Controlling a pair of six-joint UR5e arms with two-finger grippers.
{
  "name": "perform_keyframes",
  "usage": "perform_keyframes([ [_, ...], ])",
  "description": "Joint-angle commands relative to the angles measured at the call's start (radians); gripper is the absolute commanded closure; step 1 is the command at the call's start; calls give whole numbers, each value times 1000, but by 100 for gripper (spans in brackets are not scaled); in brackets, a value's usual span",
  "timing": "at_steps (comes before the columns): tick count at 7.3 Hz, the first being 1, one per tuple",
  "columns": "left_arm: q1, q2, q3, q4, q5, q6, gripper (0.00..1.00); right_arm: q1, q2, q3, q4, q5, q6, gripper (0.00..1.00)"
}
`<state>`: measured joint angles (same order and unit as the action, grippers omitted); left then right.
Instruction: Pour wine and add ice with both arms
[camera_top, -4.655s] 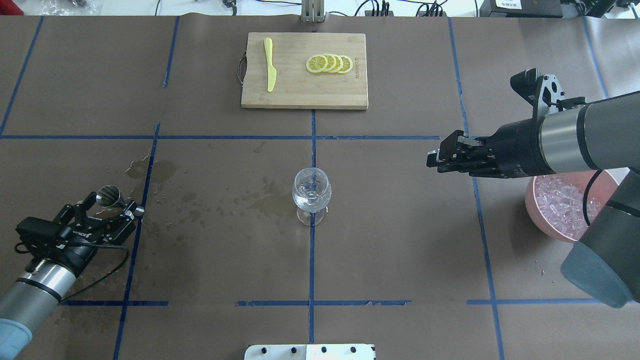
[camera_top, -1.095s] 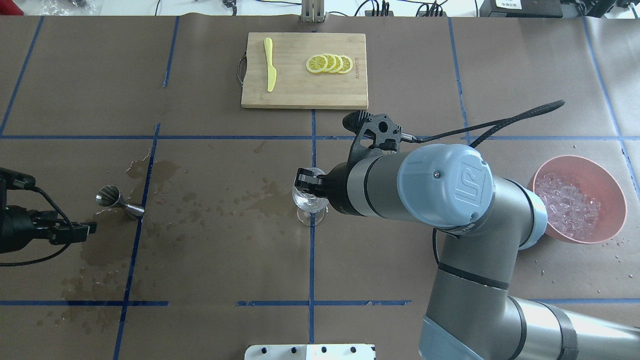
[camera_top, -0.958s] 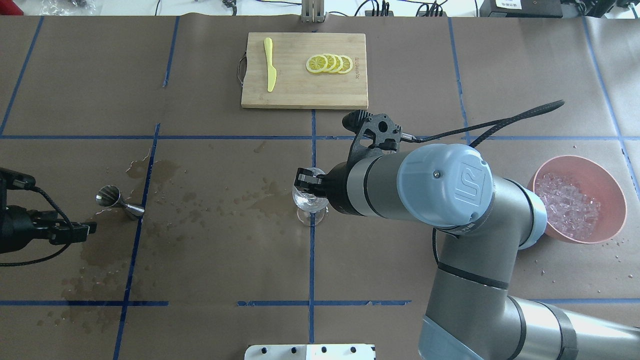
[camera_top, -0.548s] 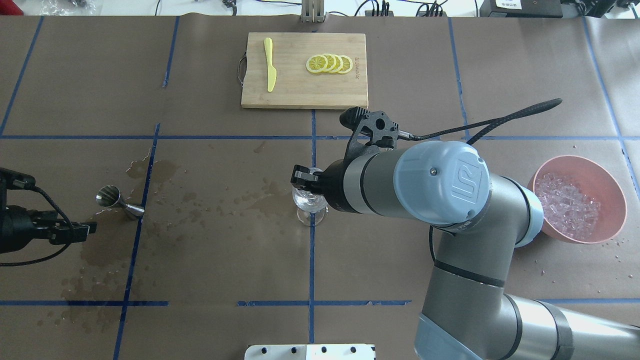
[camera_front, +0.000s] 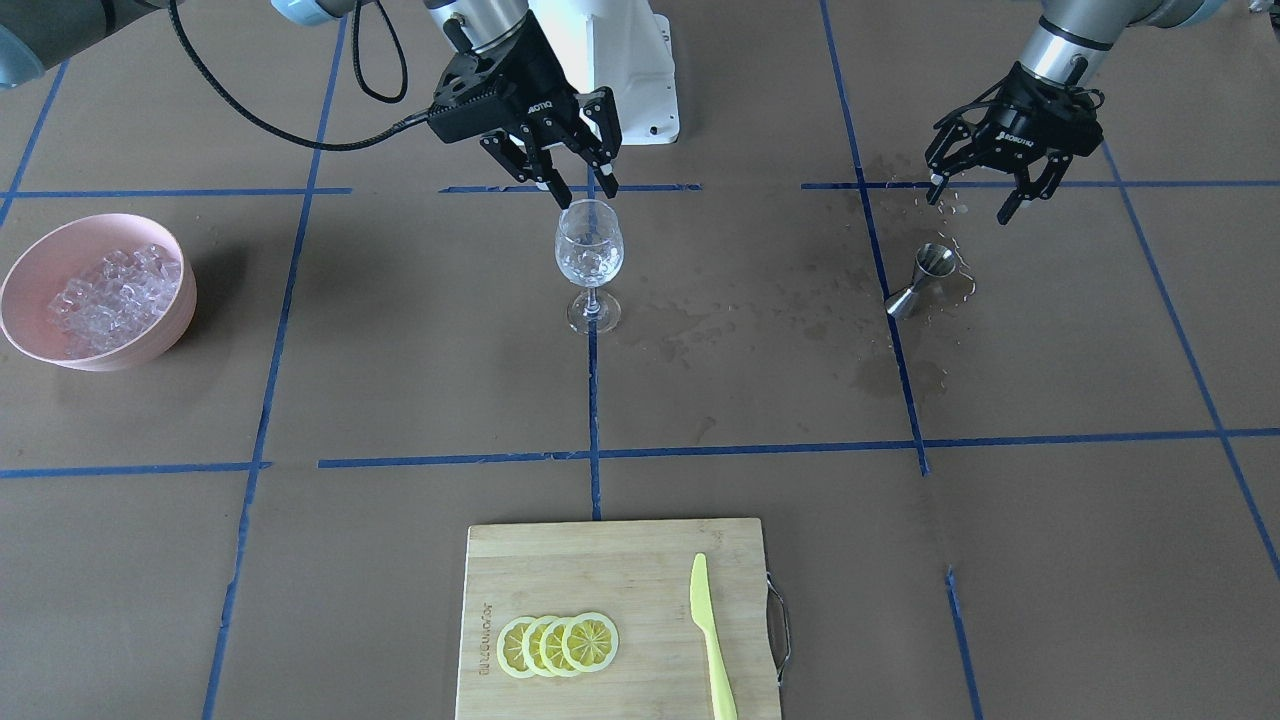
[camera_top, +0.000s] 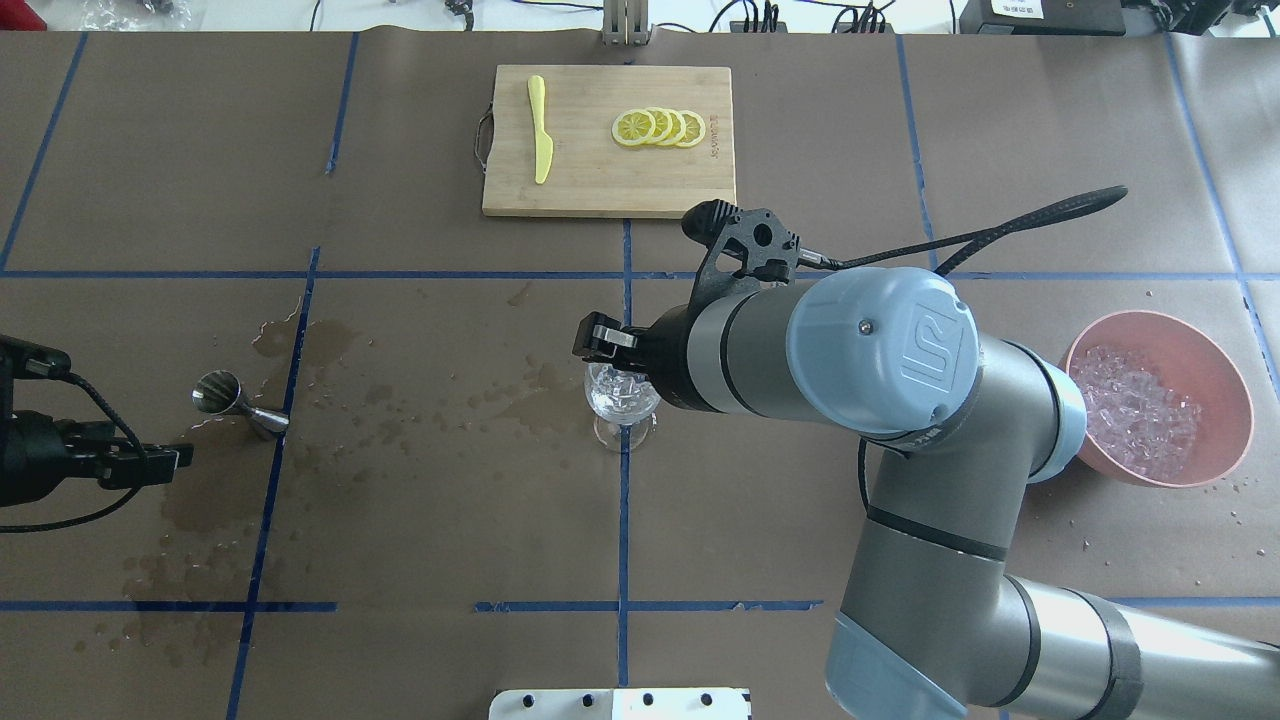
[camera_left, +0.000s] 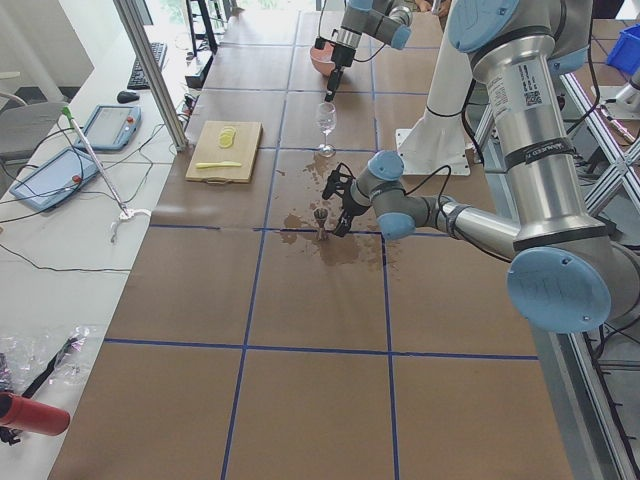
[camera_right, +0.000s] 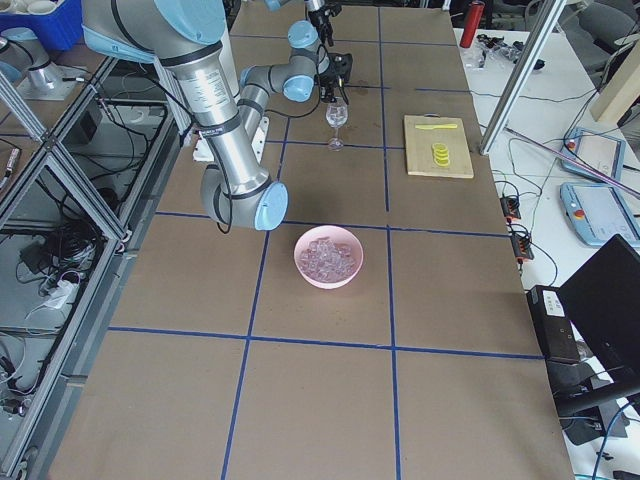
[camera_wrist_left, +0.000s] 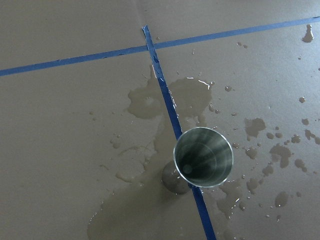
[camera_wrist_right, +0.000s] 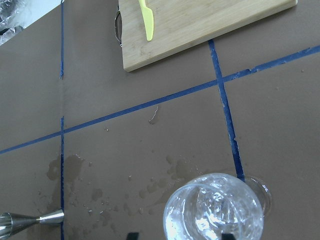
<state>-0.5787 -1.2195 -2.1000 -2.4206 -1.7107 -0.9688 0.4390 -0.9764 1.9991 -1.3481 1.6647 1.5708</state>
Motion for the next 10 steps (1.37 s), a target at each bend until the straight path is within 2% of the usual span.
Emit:
perform_keyframes([
  [1,0,1,-2,3,-10,28,0,33,-4,1,-12,19,-12,0],
  [2,-42,0,-3,30,-38,106,0,76,-11,7,-43,65,-15,0],
  [4,-209,-2,2,51,-210,259,0,186,-19,32,-153,159,-97,0],
  [6,-385,-11,40,52,-420,408,0,303,-62,59,-323,220,-333,0],
  [7,-479,-12,85,52,-555,512,0,326,-105,87,-400,222,-476,0],
  [8,-619,-14,171,52,-672,676,0,370,-139,98,-475,228,-633,0],
  [9,-723,-14,254,54,-703,835,0,429,-195,102,-509,262,-779,0],
  [10,-774,-15,311,72,-693,955,0,510,-273,102,-510,321,-930,0],
])
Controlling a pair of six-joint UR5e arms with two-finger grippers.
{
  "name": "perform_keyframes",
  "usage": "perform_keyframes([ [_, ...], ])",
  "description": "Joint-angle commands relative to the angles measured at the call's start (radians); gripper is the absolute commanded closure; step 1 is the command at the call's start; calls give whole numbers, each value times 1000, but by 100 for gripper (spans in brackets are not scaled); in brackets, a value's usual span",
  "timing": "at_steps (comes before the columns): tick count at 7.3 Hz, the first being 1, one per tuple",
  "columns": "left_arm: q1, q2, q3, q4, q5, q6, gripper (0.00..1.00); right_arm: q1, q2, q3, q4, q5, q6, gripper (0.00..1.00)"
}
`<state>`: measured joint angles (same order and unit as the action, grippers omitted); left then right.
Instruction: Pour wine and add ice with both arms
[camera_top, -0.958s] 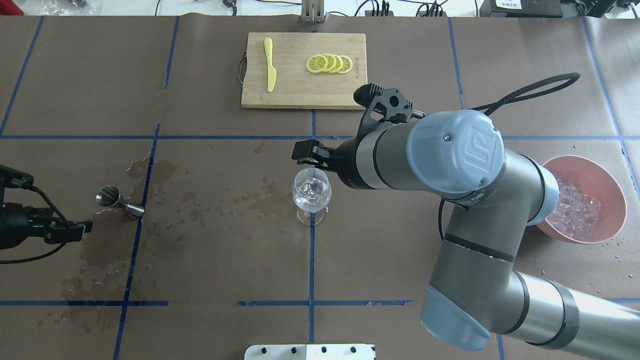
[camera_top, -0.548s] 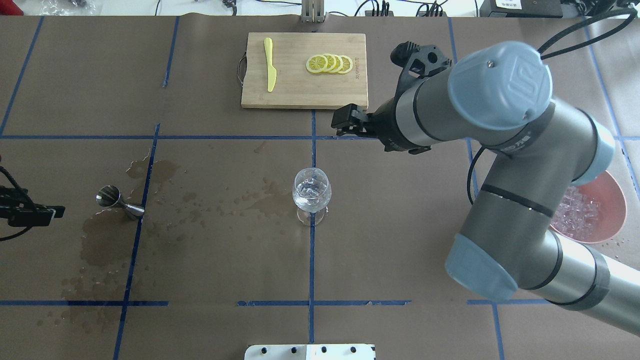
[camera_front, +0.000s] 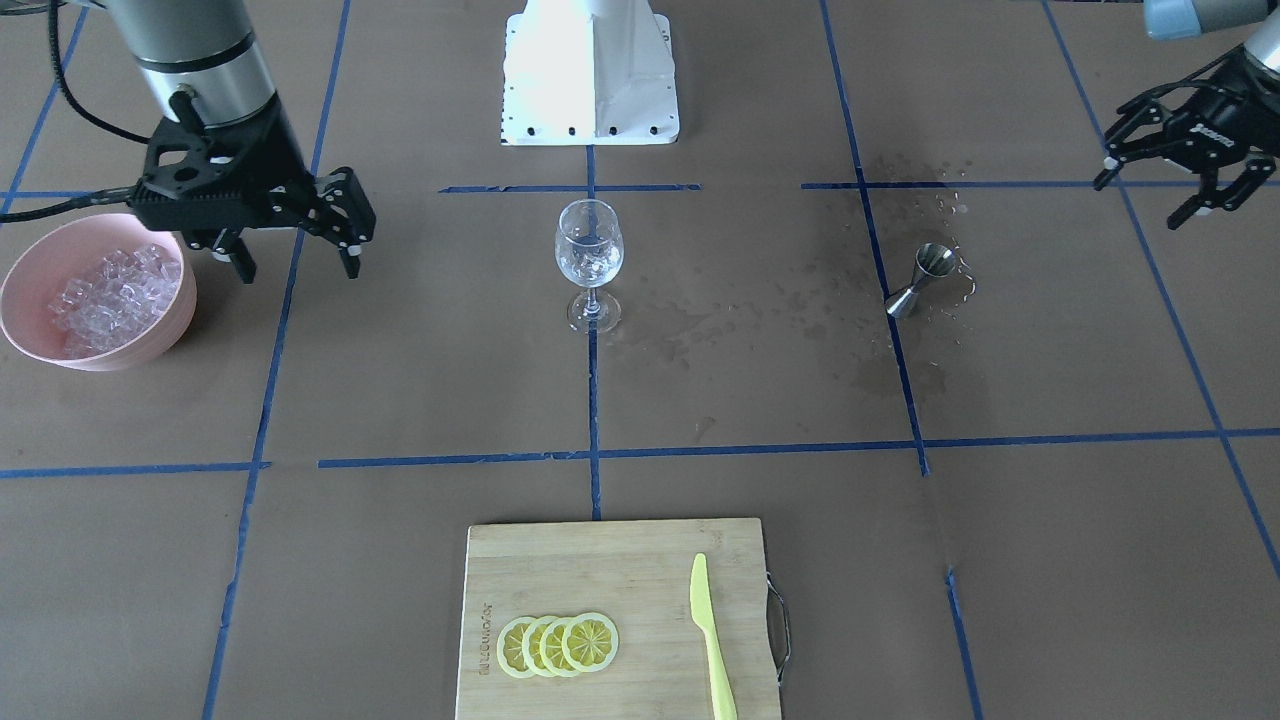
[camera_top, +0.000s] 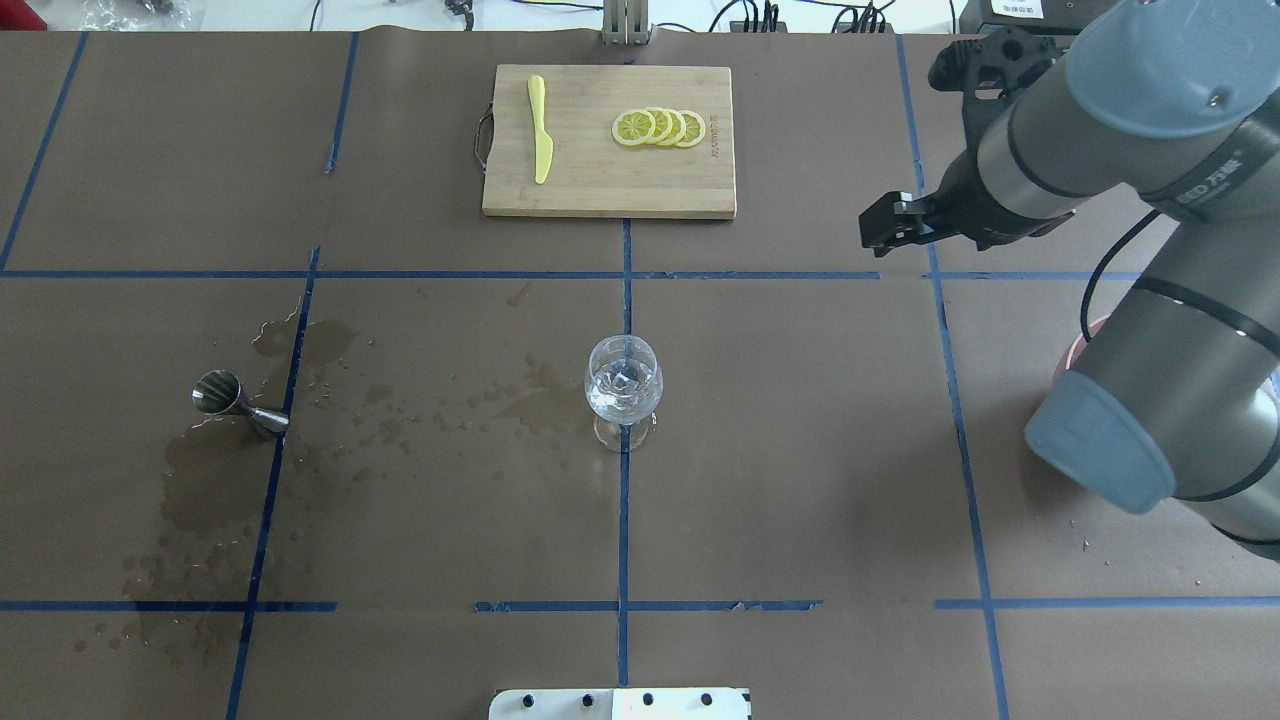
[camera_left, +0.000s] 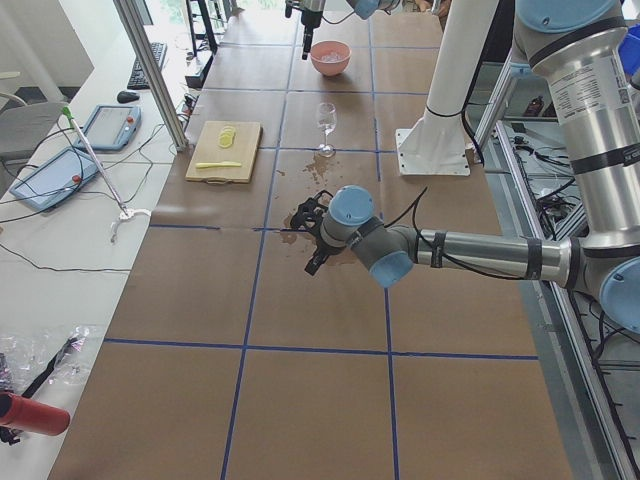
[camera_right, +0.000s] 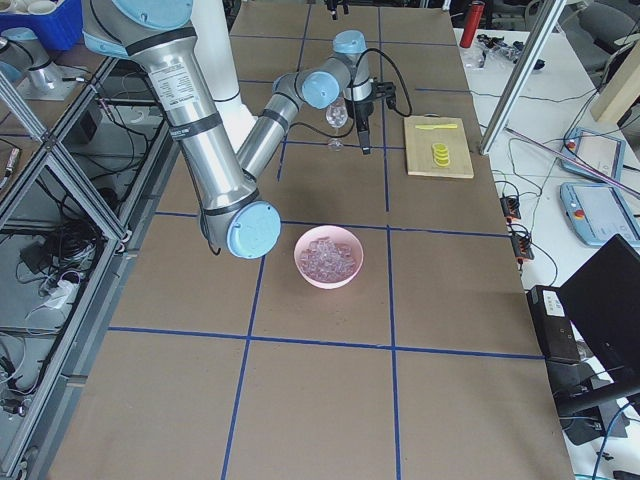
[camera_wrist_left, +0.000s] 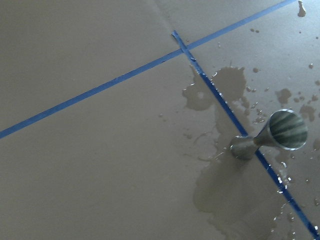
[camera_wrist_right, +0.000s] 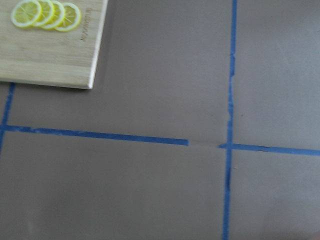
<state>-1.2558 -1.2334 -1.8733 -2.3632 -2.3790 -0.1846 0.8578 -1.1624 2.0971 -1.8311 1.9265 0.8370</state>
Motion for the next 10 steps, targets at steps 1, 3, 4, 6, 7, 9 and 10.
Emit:
perform_keyframes([
  [1,-173,-1,97,95,-11,268,0,177,-165,4,-27,104,-352,0],
  [3,-276,-61,71,436,-12,440,0,358,-311,-8,-24,217,-656,0],
  [4,-319,-110,72,582,-12,495,0,442,-360,-41,-20,273,-771,0],
  [6,-399,-182,80,828,-12,530,0,602,-392,-182,-20,368,-1006,0],
  [7,-448,-211,86,910,-17,528,0,644,-399,-237,-17,390,-1018,0],
  [9,-467,-193,86,911,-14,530,0,647,-378,-258,-17,385,-995,0],
  [10,-465,-198,107,912,-11,515,0,647,-382,-297,16,385,-997,0],
])
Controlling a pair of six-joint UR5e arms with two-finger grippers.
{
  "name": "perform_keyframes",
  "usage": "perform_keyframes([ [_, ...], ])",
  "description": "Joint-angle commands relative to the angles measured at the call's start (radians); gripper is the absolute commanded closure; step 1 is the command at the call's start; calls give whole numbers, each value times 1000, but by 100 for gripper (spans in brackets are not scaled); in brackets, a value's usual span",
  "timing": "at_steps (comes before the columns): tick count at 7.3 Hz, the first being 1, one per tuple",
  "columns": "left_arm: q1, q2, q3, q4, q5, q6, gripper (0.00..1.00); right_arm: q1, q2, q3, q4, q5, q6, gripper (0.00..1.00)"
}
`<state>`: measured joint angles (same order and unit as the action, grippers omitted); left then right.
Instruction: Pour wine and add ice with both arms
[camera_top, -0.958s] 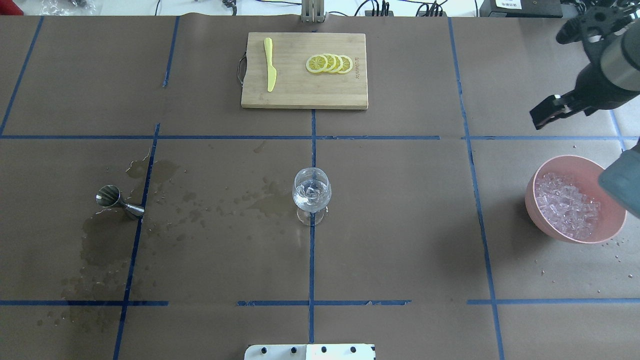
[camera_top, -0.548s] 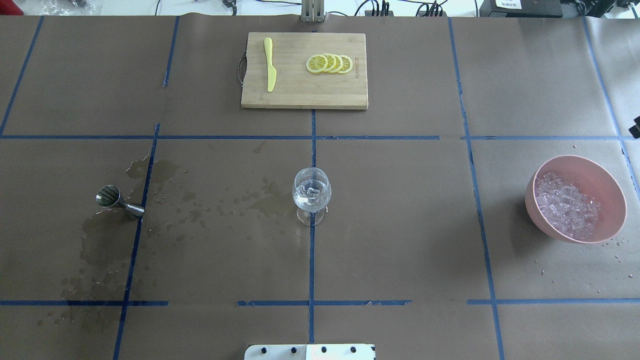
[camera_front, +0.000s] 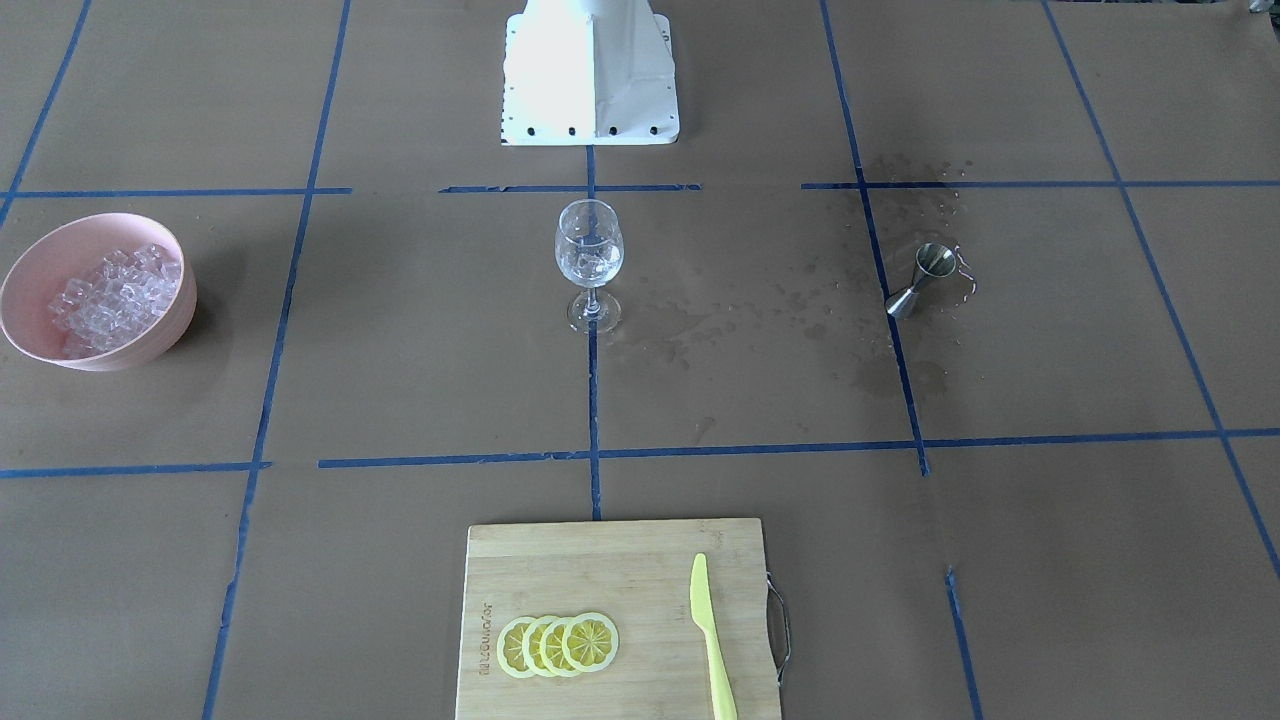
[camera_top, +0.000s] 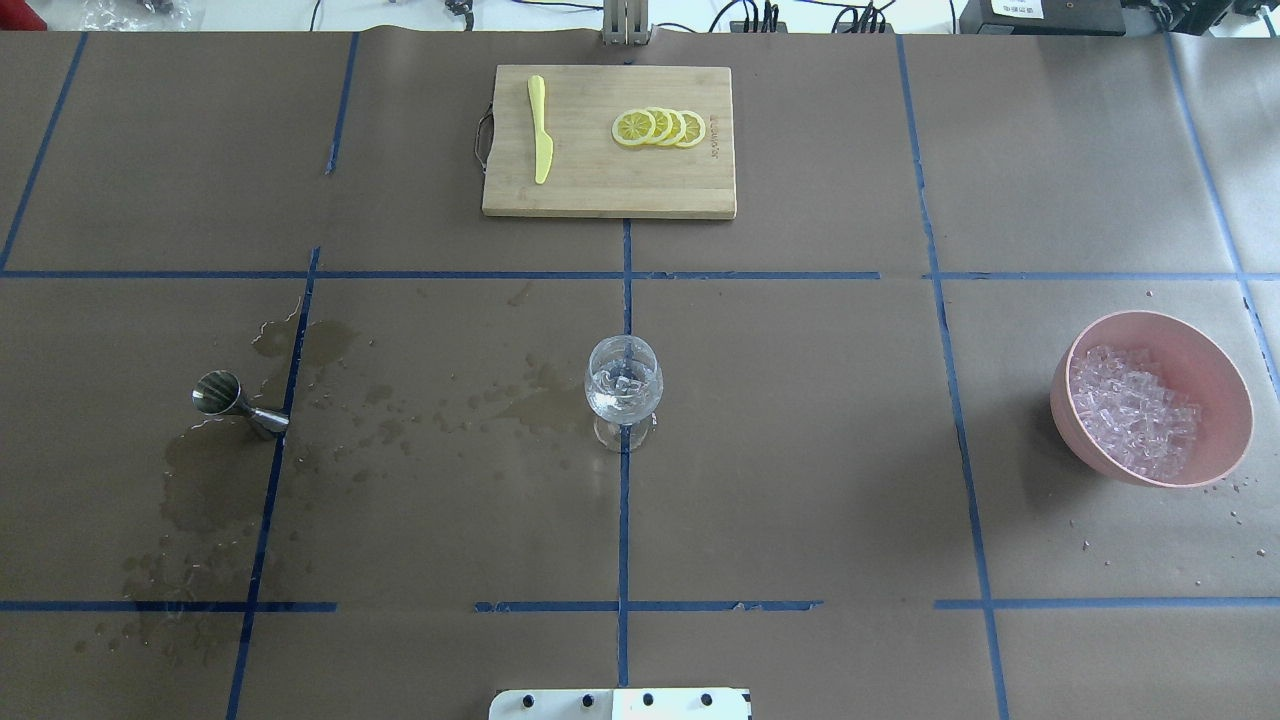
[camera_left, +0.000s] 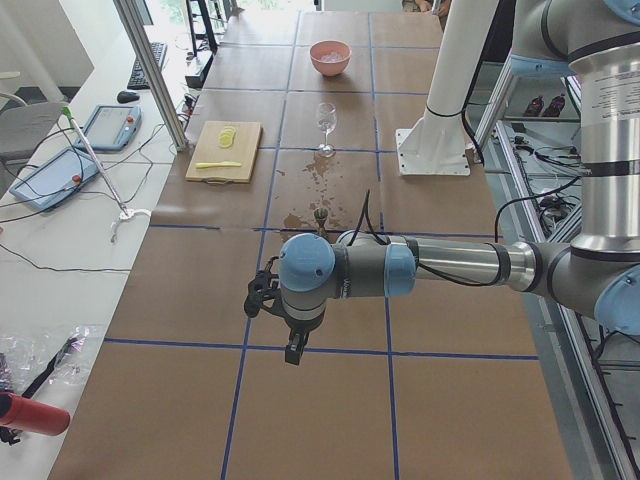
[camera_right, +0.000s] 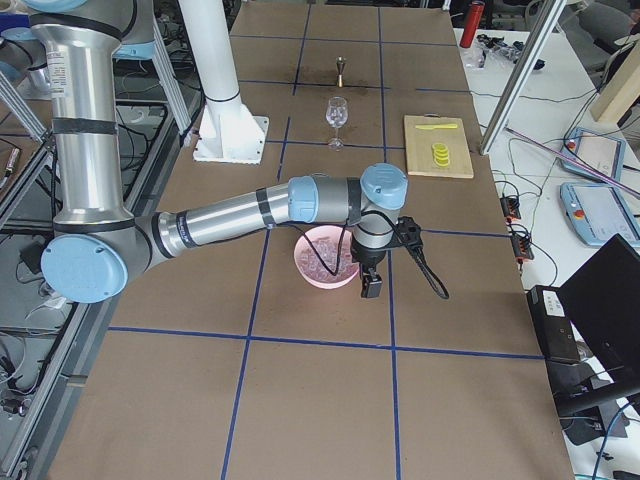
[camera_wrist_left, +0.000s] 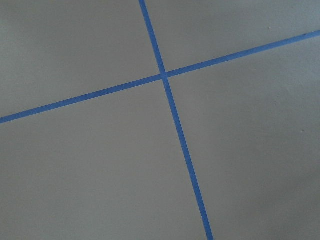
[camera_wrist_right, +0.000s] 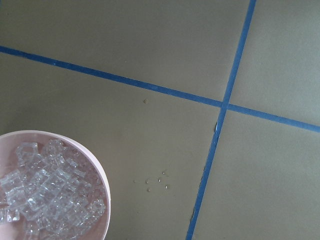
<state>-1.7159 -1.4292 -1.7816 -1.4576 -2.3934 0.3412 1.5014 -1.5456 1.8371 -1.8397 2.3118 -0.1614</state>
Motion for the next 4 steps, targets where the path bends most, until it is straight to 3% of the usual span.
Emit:
perform_keyframes([
  [1,-4,-10,71,3,0,-92,0,14,-4,-65,84,6,8,0],
  [4,88,-14,62,-3,3,-226,0,49,-11,-67,86,24,8,0],
])
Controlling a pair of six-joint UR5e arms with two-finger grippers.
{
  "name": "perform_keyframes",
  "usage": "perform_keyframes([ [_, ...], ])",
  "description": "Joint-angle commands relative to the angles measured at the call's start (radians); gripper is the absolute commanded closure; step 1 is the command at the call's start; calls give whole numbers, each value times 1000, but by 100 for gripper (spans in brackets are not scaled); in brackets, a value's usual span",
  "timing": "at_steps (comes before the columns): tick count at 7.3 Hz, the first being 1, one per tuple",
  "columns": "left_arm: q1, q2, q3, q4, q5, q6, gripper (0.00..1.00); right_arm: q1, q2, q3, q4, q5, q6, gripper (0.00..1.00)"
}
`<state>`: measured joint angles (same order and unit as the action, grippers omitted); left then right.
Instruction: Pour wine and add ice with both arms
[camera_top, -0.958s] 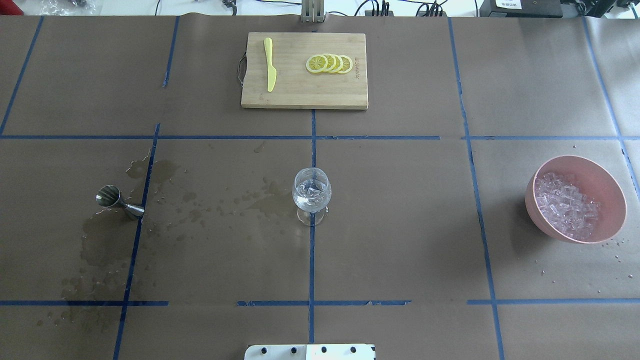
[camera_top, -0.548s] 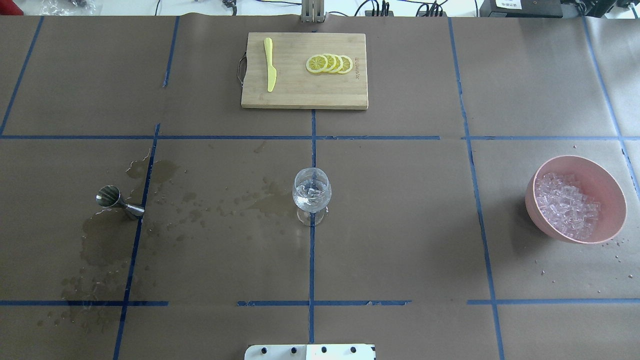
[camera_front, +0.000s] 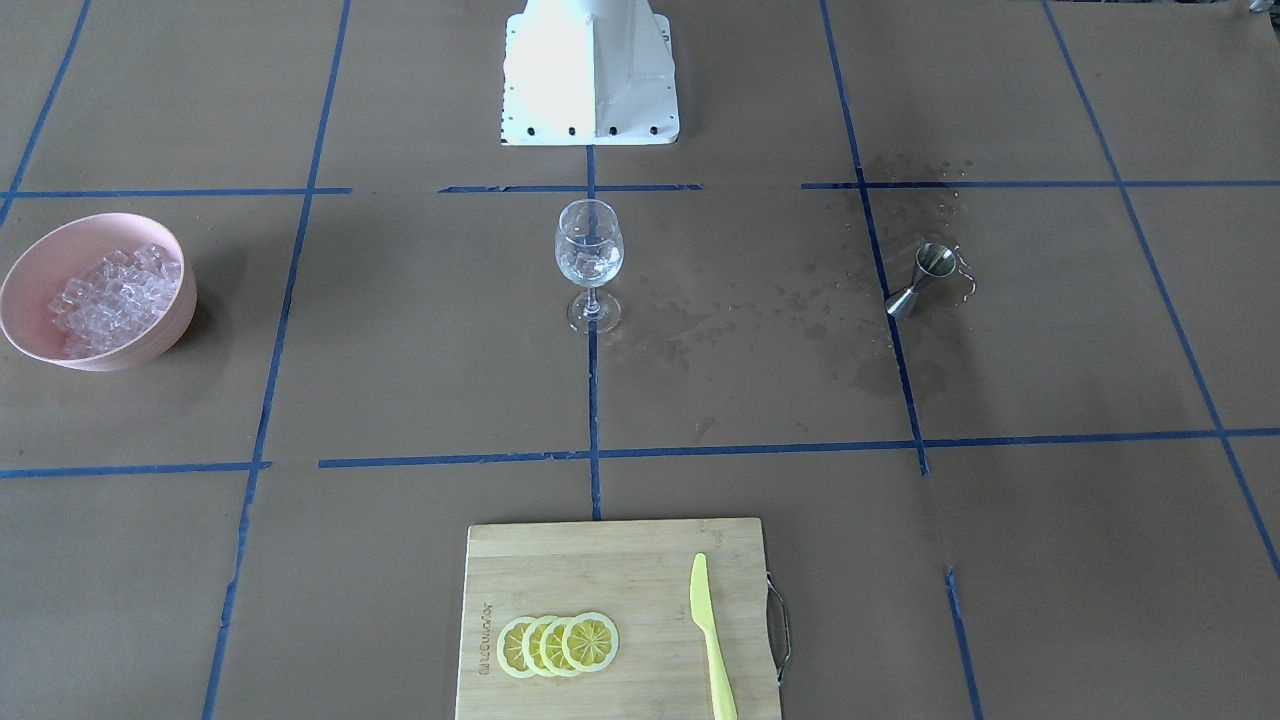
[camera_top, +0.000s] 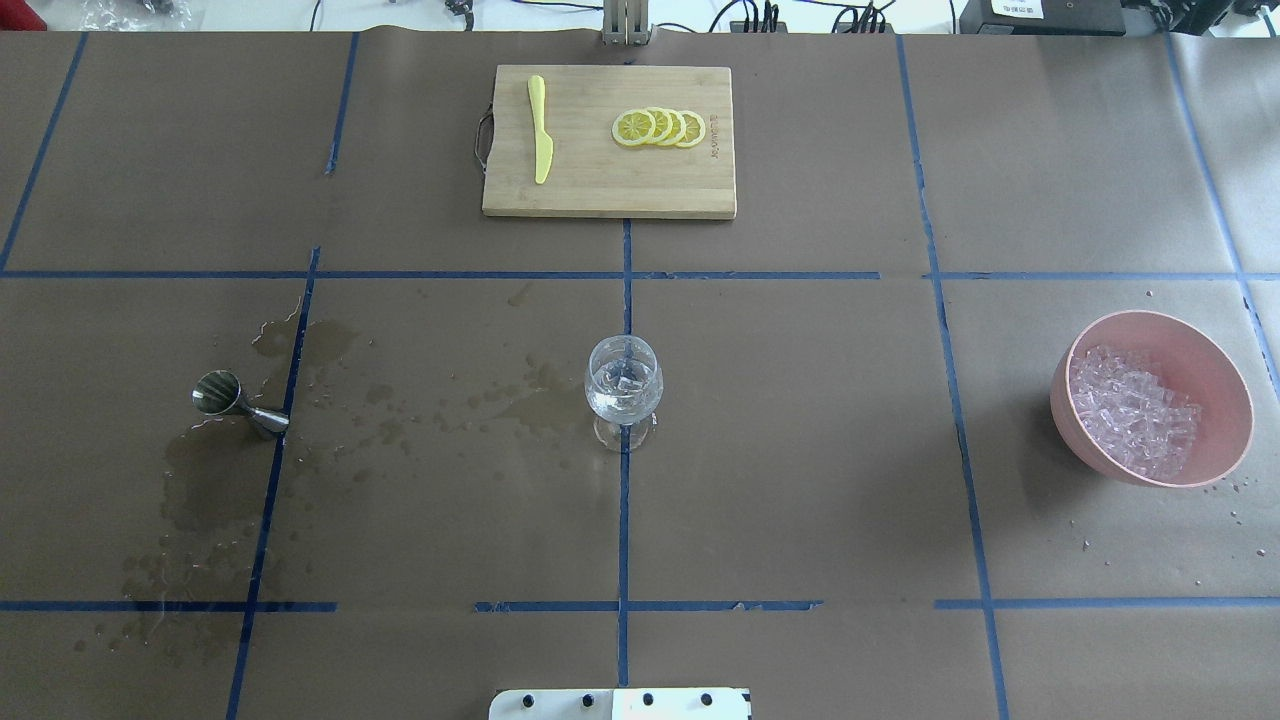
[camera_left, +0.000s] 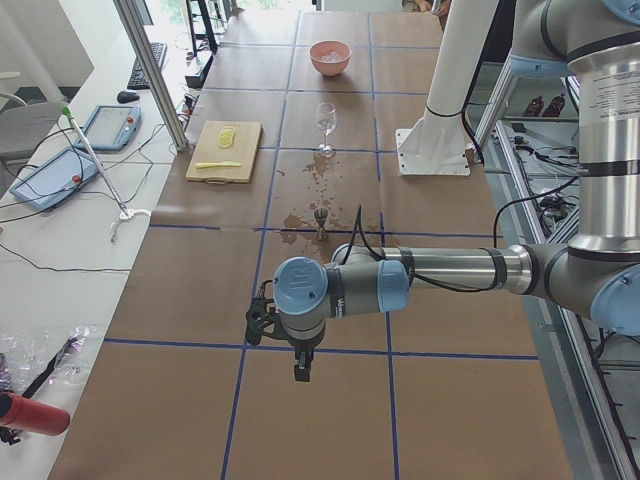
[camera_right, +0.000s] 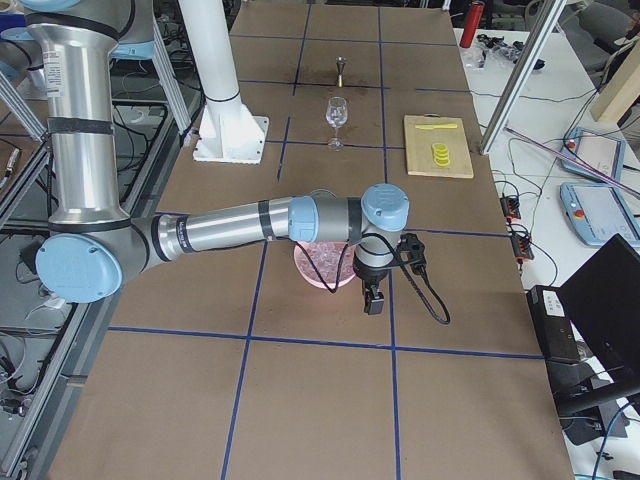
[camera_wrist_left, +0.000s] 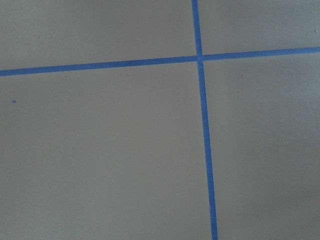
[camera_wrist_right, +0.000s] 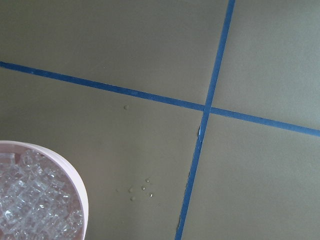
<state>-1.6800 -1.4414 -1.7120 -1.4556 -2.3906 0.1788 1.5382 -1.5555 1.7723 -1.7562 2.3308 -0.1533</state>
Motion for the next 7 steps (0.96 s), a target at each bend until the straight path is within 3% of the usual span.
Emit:
perform_keyframes([
  [1,95,-1,-12,-43,-1,-70,0,14,-3,-2,4,13,0,0],
  [4,97,2,-18,-51,-1,-70,0,17,-5,-22,4,21,-2,0],
  [7,95,4,-20,-52,-1,-68,0,80,2,-112,11,66,-6,0],
])
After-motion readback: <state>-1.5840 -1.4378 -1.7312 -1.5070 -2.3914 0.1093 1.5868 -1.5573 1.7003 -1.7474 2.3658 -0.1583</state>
